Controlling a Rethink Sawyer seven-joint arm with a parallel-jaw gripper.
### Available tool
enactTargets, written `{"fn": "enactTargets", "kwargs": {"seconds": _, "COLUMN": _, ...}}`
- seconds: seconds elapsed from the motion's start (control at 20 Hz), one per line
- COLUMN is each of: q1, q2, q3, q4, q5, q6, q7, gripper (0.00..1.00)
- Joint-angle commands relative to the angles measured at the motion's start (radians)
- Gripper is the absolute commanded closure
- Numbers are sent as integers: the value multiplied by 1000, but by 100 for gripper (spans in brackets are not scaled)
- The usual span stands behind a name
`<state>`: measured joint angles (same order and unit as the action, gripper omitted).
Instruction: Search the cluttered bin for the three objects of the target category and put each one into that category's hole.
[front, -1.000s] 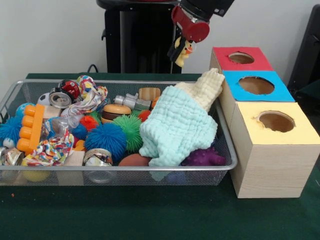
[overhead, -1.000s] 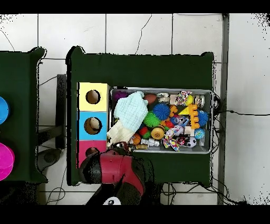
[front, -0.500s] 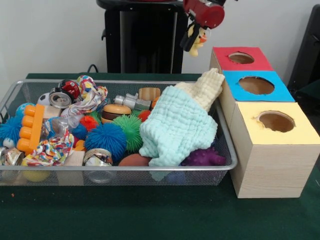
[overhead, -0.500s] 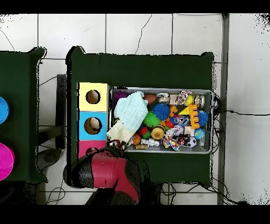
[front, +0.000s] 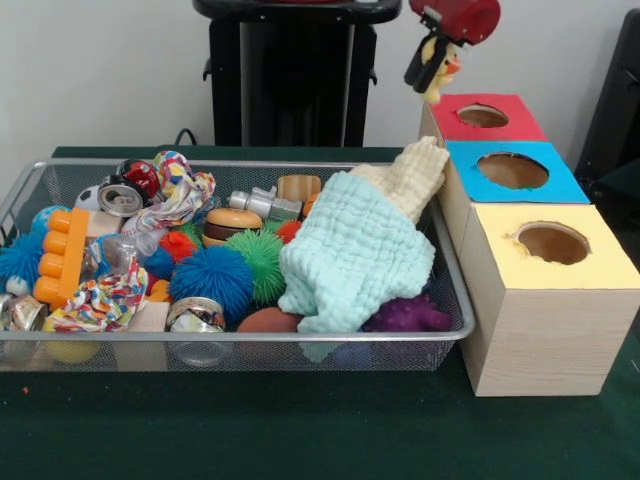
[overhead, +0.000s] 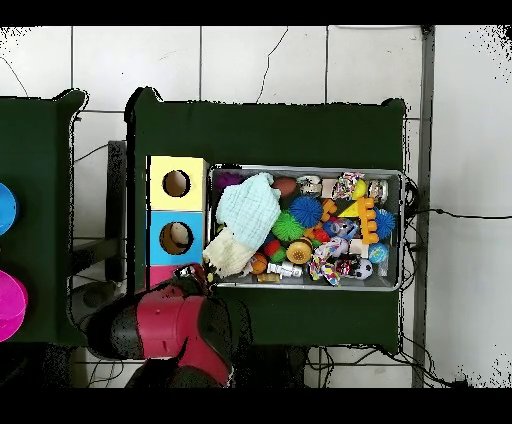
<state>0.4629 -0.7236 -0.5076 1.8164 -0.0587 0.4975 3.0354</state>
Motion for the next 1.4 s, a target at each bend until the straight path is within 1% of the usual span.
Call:
{"fn": "enactTargets", "kwargs": {"seconds": 0.05, "q1": 55, "q2": 69, "q3": 44, "q4": -71, "q5": 49, "q6": 101, "q7": 143, "gripper": 100}}
{"fn": "enactTargets", "kwargs": {"seconds": 0.25, "q1": 93, "q2": 118, "q3": 27, "q4": -81, "q5": 78, "q6": 78, "q7": 187, "gripper": 100}}
{"fn": "enactTargets", "kwargs": {"seconds": 0.5, "q1": 125, "q2": 164, "q3": 5, "q4": -85, "q5": 109, "q6": 53, "q7": 200, "gripper": 100}}
{"fn": "enactTargets", "kwargs": {"seconds": 0.9, "q1": 157, "q2": 223, "q3": 0, "q4": -50, "q5": 163, "q6": -14, "q7": 222, "gripper": 100}}
{"fn": "enactTargets", "kwargs": {"seconds": 1.15, "q1": 167, "q2": 252, "q3": -8, "q4": -56, "q5": 187, "q6": -32, "q7": 218, "gripper": 100}}
{"fn": "enactTargets", "kwargs": {"seconds": 1.3, "q1": 166, "q2": 253, "q3": -14, "q4": -60, "q5": 192, "q6": -28, "q7": 191, "gripper": 100}}
{"fn": "enactTargets", "kwargs": {"seconds": 1.4, "q1": 159, "q2": 248, "q3": -3, "q4": -53, "q5": 200, "q6": -32, "q7": 179, "gripper": 100}}
